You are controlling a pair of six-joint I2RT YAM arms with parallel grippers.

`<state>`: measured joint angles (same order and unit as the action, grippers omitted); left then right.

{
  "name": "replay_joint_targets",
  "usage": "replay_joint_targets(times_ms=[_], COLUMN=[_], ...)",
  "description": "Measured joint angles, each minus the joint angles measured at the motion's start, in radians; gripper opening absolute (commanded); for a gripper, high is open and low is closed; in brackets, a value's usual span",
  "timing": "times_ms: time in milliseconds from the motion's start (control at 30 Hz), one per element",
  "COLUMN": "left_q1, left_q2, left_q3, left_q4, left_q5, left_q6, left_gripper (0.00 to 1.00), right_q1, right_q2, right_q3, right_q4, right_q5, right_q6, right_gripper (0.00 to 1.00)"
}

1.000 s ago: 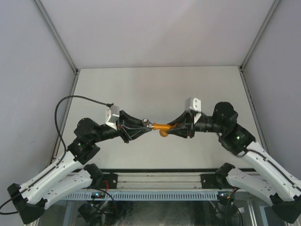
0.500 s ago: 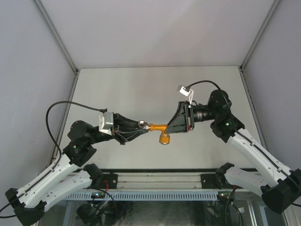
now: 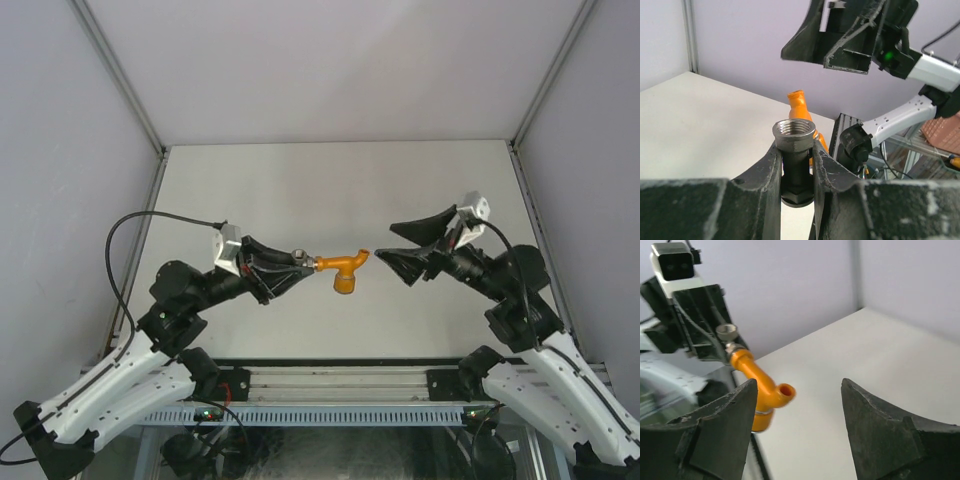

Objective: Install the water faucets

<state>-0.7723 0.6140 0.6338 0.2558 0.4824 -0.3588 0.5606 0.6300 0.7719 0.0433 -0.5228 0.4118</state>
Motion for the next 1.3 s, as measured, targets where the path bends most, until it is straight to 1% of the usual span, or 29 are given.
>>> replay_joint_targets(times_ms=[100,200,333,433,633,767,900,1033,1167,1300], left_q1=[0.000,0.000,0.000,0.000,0.000,0.000,0.000,0.000,0.000,0.000], left_q2=[-0.009,-0.019,-0.036,-0.043,-0.054,-0.057,-0.052,-0.030,-0.005,0.005], left_q3=[0.000,0.000,0.000,0.000,0.000,0.000,0.000,0.005,0.005,0.005], left_q4=[-0.002,-0.005,-0.010,-0.018,-0.056,-0.076,-0.089,-0.104,-0.110,-0.119], left_q5=[-0.034,-0.066,-0.122,-0.156,-0.203,-0.216,-0.221,-0.239,-0.252,-0.269], left_q6=[-0.029,-0.053,-0.087,-0.111,-0.166,-0.190,-0.212,-0.257,-0.319,-0.367], left_gripper=[0.00,0.00,0.00,0.00,0.00,0.00,0.00,0.00,0.00,0.00], right_q1=[0.002,0.005,0.039,0.118,0.363,0.491,0.563,0.602,0.608,0.608], right_q2=[-0.080,-0.141,-0.155,-0.155,-0.155,-0.137,-0.093,-0.019,0.060,0.106], right_q3=[-0.031,-0.045,-0.045,-0.056,-0.140,-0.200,-0.237,-0.265,-0.270,-0.270], right_q4=[0.005,0.012,-0.003,-0.031,-0.042,-0.001,0.089,0.206,0.286,0.328], right_q5=[0.101,0.166,0.206,0.245,0.428,0.549,0.631,0.676,0.684,0.678], right_q6=[-0.178,-0.352,-0.588,-0.759,-1.178,-1.405,-1.594,-1.757,-1.856,-1.899], right_gripper=[0.67,0.67,0.68,0.69,0.74,0.75,0.76,0.77,0.78,0.78])
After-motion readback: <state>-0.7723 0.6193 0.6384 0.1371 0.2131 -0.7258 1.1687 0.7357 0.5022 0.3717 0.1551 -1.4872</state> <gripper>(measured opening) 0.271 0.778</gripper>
